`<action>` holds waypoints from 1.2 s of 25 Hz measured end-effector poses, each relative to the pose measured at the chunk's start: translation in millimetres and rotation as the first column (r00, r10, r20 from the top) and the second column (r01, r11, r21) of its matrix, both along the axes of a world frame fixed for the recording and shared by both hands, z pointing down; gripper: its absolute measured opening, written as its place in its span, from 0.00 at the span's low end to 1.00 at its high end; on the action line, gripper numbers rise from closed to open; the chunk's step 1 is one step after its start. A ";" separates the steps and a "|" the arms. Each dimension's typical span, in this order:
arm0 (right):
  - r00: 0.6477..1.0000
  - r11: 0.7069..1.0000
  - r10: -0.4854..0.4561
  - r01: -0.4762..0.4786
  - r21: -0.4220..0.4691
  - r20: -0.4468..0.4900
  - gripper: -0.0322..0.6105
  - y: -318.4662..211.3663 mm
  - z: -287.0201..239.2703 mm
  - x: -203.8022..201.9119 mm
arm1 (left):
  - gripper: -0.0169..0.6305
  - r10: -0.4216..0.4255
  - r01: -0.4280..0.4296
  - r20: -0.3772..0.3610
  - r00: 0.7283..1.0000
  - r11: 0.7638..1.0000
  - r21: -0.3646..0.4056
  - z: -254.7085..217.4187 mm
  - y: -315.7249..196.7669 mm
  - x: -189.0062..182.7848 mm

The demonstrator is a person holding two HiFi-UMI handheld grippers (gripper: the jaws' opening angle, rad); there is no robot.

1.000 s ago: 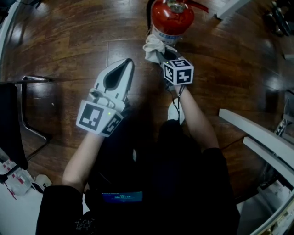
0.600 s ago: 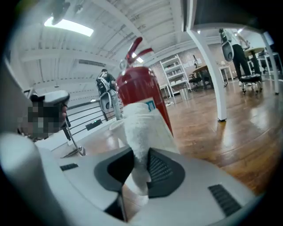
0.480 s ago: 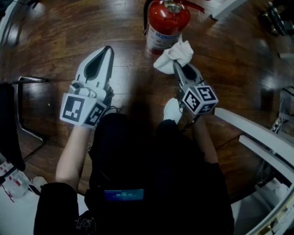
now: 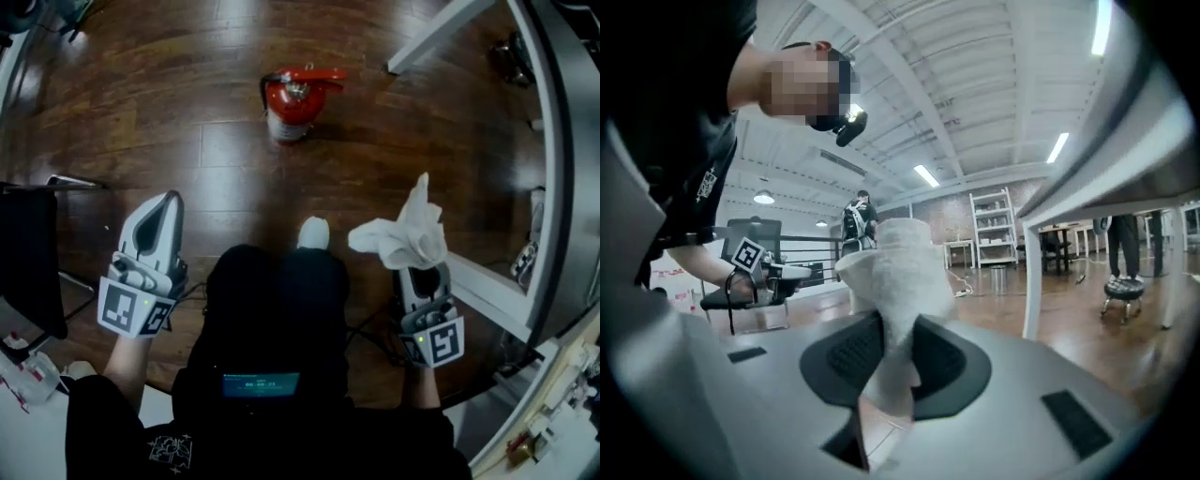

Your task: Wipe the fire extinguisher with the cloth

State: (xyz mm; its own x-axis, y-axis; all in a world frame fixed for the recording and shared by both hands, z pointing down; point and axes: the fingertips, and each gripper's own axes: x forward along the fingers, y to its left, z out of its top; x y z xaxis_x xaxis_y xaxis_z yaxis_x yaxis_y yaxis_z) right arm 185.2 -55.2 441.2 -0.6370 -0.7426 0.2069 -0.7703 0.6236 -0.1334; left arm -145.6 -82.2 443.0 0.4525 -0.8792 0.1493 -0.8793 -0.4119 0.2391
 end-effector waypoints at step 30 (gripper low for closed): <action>0.975 0.980 0.179 -0.189 0.064 0.131 0.20 226.5 -539.5 -94.2 | 0.03 0.135 -0.125 -0.063 0.989 0.982 0.141 -537.2 202.6 10.9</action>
